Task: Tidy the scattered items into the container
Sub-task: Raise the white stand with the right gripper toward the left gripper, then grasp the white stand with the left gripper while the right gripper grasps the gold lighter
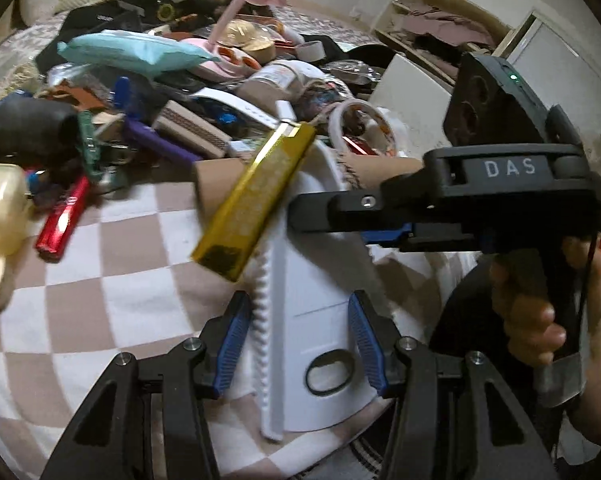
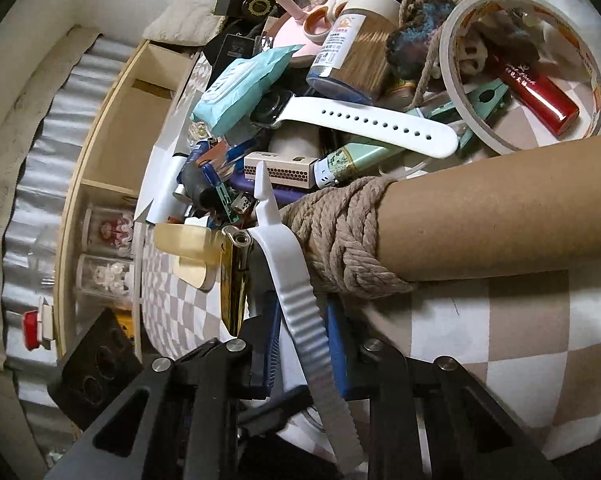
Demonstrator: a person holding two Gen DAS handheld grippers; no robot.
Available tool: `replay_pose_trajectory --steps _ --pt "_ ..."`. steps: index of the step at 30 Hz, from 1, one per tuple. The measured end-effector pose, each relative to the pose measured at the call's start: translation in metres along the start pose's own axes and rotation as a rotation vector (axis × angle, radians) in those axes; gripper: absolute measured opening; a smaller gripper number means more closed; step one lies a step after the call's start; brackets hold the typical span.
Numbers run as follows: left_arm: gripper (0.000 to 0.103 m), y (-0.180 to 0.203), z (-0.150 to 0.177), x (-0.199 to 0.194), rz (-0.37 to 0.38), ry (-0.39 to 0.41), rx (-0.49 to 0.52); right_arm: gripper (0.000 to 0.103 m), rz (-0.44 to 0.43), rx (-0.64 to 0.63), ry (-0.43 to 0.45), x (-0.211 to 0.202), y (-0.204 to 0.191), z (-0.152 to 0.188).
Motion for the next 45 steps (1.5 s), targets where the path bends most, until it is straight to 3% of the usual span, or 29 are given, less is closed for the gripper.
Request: replay_pose_trajectory --steps 3,6,10,13,14,15,19,27,34,45 --pt "0.042 -0.003 0.000 -0.002 0.023 0.004 -0.030 0.024 0.014 -0.020 -0.001 0.000 -0.003 -0.001" --pt "0.026 -0.007 0.001 -0.004 0.061 0.000 -0.073 0.027 0.045 -0.059 0.001 -0.001 -0.007 -0.002" --pt "0.024 -0.008 0.002 -0.006 0.066 0.005 -0.085 0.038 0.125 -0.147 0.038 -0.009 -0.014 -0.002" --pt "0.024 -0.009 0.002 -0.006 0.068 0.006 -0.088 0.057 0.197 -0.260 0.055 -0.019 -0.023 0.003" --pt "0.024 -0.008 0.002 -0.006 0.066 0.007 -0.086 0.072 0.228 -0.311 0.065 -0.023 -0.028 0.005" --pt "0.024 -0.008 0.002 -0.006 0.062 0.010 -0.082 0.079 0.275 -0.388 0.090 -0.028 -0.034 0.008" --pt "0.024 -0.009 0.002 -0.007 0.062 0.015 -0.090 0.080 0.412 -0.709 0.159 -0.045 -0.067 0.021" --pt "0.019 -0.021 0.000 -0.010 0.101 0.027 -0.169 0.079 0.440 -1.018 0.068 -0.020 -0.095 0.031" --pt "0.018 -0.025 0.003 -0.012 0.106 0.033 -0.184 0.079 0.418 -1.093 -0.031 0.000 -0.098 0.032" --pt "0.018 -0.027 0.009 -0.015 0.086 0.034 -0.201 0.079 0.510 -1.167 -0.114 0.015 -0.085 0.021"
Point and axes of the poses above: each gripper's, at about its wrist camera, not at the fingertips, and x roughly the way its jaws point, y to its right, z to its underside, the point moved 6 cm from there along x, roughly the way its jaws point
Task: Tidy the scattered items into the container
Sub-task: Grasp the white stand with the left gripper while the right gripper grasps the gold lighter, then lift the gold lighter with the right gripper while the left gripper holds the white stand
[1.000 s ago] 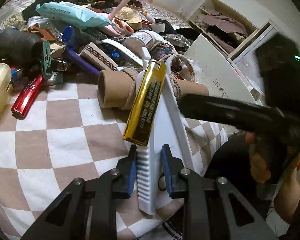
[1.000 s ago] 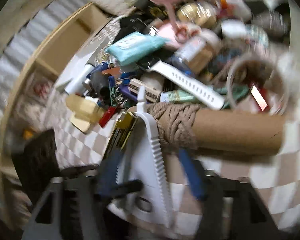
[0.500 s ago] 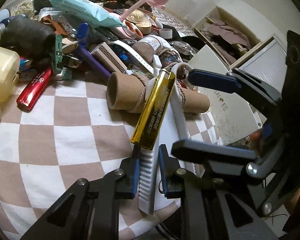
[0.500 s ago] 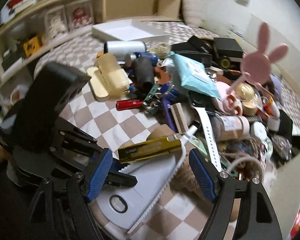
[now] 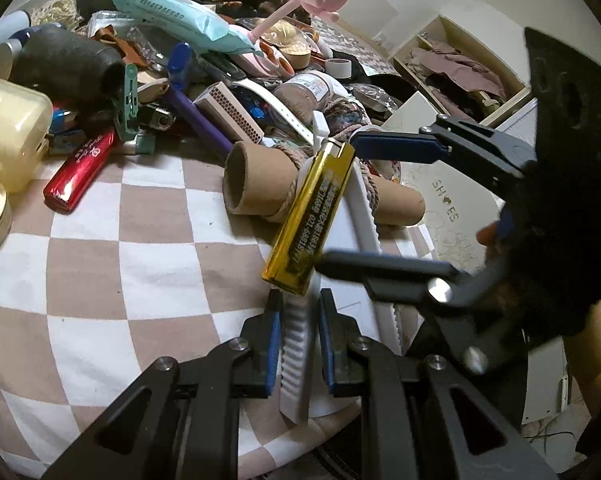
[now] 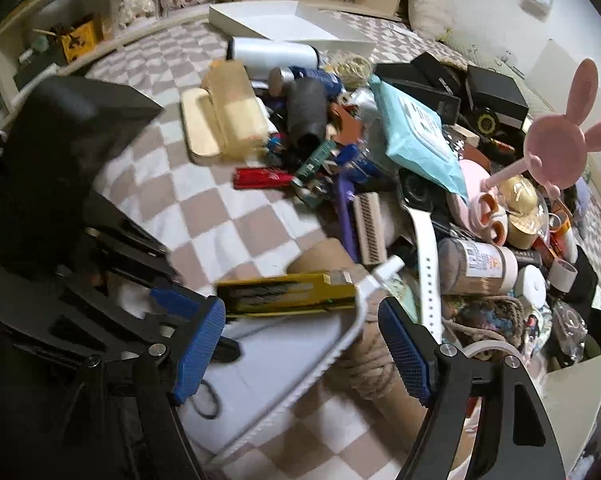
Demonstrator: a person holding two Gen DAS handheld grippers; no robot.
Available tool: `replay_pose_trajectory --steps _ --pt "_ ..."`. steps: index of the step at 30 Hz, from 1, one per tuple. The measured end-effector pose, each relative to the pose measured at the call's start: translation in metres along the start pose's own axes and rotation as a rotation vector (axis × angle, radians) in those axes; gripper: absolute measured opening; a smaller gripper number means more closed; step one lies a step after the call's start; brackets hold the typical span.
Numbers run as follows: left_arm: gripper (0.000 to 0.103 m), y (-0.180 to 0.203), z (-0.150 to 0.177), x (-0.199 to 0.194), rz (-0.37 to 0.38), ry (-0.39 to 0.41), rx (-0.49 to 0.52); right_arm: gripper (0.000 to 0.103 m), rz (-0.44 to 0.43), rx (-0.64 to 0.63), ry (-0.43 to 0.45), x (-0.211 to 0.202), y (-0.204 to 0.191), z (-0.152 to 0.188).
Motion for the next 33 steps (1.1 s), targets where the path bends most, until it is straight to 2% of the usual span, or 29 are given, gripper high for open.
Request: replay_pose_trajectory --steps 3,8,12,21,28,33 --pt "0.020 0.002 0.004 0.000 -0.016 -0.001 0.003 0.079 0.004 0.035 -0.009 0.007 0.007 0.007" --pt "0.021 0.006 0.015 -0.001 -0.059 0.013 0.011 0.079 -0.026 0.102 0.029 0.008 0.014 0.012" --pt "0.021 0.007 0.021 -0.003 -0.075 0.027 0.000 0.079 0.000 0.150 0.041 0.008 0.021 0.010" --pt "0.021 0.004 0.016 0.003 -0.109 0.042 -0.007 0.083 -0.011 0.260 0.074 0.011 0.041 0.012" --pt "0.023 0.000 0.018 0.004 -0.111 0.074 -0.050 0.083 0.025 0.193 0.108 -0.004 0.031 0.009" --pt "0.023 -0.001 0.021 0.001 -0.110 0.099 -0.072 0.085 0.066 0.081 0.140 -0.016 0.012 -0.001"
Point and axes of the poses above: each gripper's, at about its wrist camera, not at the fingertips, and x roughly the way its jaws point, y to its right, z to its underside, the point moved 6 cm from there along x, roughly the way its jaws point
